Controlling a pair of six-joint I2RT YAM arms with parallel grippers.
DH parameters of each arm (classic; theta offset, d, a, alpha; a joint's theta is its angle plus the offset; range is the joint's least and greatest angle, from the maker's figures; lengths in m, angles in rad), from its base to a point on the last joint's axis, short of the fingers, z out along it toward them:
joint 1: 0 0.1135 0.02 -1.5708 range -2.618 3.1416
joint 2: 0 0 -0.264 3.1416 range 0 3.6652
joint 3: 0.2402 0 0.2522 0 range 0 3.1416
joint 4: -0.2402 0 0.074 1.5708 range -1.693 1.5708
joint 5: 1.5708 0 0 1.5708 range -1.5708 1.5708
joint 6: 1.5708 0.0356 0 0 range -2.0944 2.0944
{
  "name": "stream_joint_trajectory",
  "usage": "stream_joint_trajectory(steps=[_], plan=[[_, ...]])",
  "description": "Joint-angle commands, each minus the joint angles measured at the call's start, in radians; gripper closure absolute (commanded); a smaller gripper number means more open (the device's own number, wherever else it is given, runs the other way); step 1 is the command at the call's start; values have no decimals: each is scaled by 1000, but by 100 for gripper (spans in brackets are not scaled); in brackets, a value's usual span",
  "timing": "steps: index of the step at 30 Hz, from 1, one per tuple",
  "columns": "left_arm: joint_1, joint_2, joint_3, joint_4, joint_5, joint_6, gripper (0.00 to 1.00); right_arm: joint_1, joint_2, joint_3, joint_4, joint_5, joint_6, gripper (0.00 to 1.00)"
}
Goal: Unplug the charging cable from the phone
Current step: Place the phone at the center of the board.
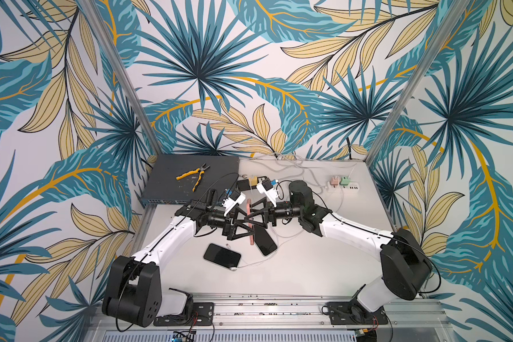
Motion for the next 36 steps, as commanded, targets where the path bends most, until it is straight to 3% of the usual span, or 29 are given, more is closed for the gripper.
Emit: stream_joint_trajectory(steps=[1, 8, 21, 36], plan=[[26, -33, 10, 57, -49, -40, 0, 4, -53, -14, -79, 77, -31, 38], [51, -52, -2, 78, -107, -46, 0, -4, -75, -6, -394, 365, -31, 38], [63, -66, -2, 80, -148, -43, 0, -55, -65, -18, -772, 783, 20, 35], [66, -63, 1, 81, -189, -43, 0, -166, -24, -118, -900, 935, -12, 33]])
